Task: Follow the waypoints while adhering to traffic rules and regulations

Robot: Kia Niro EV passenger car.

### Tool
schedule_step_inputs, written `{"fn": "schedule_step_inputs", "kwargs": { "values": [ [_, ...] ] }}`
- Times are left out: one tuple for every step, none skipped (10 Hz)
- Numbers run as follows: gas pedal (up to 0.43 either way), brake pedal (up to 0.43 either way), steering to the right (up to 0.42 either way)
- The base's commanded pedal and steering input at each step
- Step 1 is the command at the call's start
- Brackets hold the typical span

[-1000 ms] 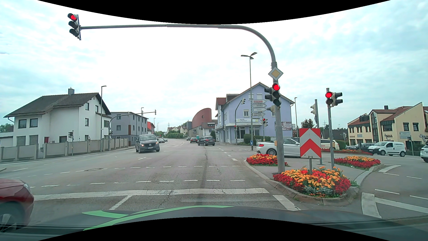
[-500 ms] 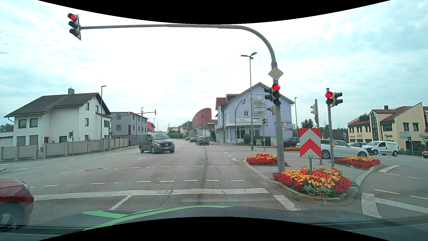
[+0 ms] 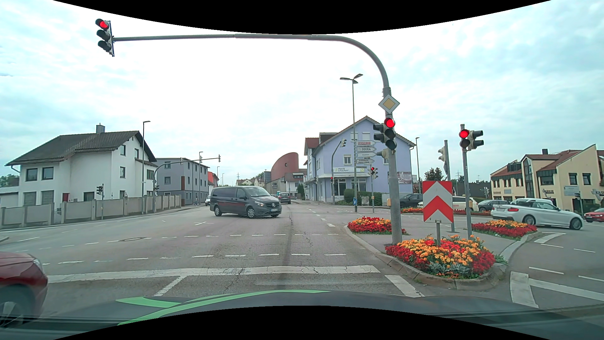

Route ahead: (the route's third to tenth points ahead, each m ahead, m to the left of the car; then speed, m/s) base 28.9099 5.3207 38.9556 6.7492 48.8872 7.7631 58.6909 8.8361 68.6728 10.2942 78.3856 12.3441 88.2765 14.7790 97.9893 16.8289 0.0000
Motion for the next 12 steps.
{"fn": "schedule_step_inputs", "kwargs": {
  "values": [
    [0.0, 0.256, 0.005],
    [0.0, 0.256, 0.004],
    [0.0, 0.256, 0.005],
    [0.0, 0.256, 0.005],
    [0.0, 0.262, 0.004],
    [0.0, 0.256, 0.005],
    [0.0, 0.256, 0.005],
    [0.0, 0.256, 0.005],
    [0.0, 0.256, 0.005],
    [0.0, 0.262, 0.005],
    [0.0, 0.256, 0.005],
    [0.0, 0.256, 0.005]
  ]
}}
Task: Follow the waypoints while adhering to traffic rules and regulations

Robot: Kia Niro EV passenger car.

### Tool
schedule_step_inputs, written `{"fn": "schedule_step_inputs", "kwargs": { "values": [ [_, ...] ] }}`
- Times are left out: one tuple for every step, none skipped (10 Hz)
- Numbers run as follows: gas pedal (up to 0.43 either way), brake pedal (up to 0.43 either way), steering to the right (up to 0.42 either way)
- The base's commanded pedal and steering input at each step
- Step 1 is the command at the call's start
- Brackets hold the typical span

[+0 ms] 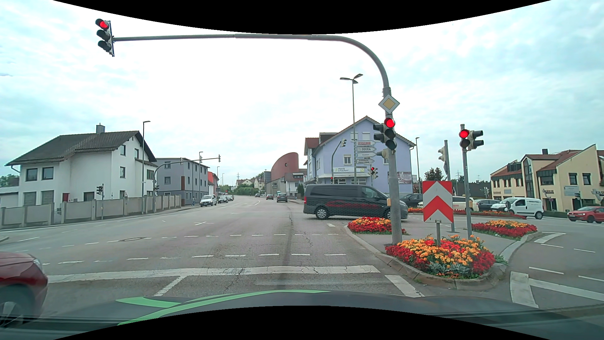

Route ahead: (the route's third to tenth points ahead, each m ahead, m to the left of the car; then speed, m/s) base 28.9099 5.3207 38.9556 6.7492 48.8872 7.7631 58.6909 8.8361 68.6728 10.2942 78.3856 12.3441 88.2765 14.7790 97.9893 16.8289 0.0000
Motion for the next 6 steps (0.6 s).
{"fn": "schedule_step_inputs", "kwargs": {
  "values": [
    [0.0, 0.256, 0.004],
    [0.0, 0.256, 0.005],
    [0.0, 0.262, 0.005],
    [0.0, 0.262, 0.004],
    [0.0, 0.262, 0.005],
    [0.0, 0.262, 0.004]
  ]
}}
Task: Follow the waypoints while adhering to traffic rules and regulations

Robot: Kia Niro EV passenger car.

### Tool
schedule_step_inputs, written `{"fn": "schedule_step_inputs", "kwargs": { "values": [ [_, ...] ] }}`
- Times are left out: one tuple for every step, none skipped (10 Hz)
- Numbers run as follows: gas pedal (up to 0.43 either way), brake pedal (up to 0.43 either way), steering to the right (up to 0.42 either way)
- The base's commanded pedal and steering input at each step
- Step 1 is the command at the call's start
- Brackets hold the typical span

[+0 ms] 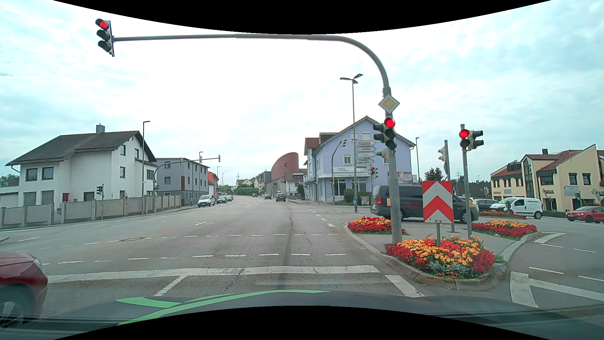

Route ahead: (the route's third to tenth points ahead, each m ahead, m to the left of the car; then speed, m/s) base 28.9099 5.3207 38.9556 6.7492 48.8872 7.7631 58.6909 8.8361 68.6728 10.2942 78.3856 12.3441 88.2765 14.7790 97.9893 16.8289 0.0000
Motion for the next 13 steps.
{"fn": "schedule_step_inputs", "kwargs": {
  "values": [
    [0.0, 0.262, 0.004],
    [0.0, 0.262, 0.005],
    [0.0, 0.262, 0.005],
    [0.0, 0.262, 0.005],
    [0.0, 0.256, 0.005],
    [0.0, 0.262, 0.005],
    [0.0, 0.262, 0.005],
    [0.0, 0.262, 0.005],
    [0.0, 0.262, 0.005],
    [0.0, 0.262, 0.005],
    [0.0, 0.262, 0.005],
    [0.0, 0.262, 0.005],
    [0.0, 0.262, 0.005]
  ]
}}
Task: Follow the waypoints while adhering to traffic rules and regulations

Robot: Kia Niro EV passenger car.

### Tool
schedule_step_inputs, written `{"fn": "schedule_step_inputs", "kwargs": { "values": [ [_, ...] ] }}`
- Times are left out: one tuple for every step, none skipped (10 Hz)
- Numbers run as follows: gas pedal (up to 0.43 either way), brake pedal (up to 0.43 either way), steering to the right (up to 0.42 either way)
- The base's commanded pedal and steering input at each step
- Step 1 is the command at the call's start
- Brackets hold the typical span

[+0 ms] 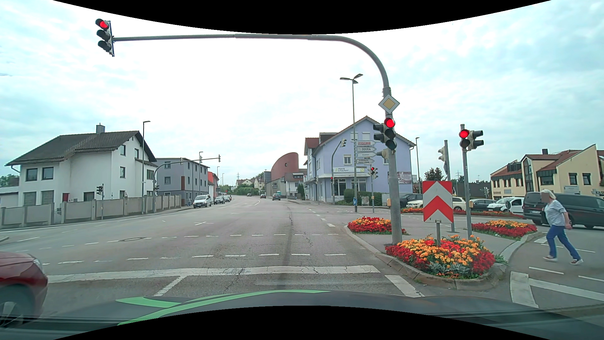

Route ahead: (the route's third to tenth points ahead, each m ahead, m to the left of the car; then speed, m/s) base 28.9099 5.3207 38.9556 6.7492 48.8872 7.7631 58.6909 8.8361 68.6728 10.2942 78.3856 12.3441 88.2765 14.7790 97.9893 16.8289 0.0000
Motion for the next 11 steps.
{"fn": "schedule_step_inputs", "kwargs": {
  "values": [
    [0.0, 0.262, 0.004],
    [0.0, 0.262, 0.005],
    [0.0, 0.262, 0.005],
    [0.0, 0.262, 0.005],
    [0.0, 0.262, 0.005],
    [0.0, 0.262, 0.005],
    [0.0, 0.262, 0.005],
    [0.0, 0.262, 0.005],
    [0.0, 0.262, 0.004],
    [0.0, 0.262, 0.005],
    [0.0, 0.262, 0.005]
  ]
}}
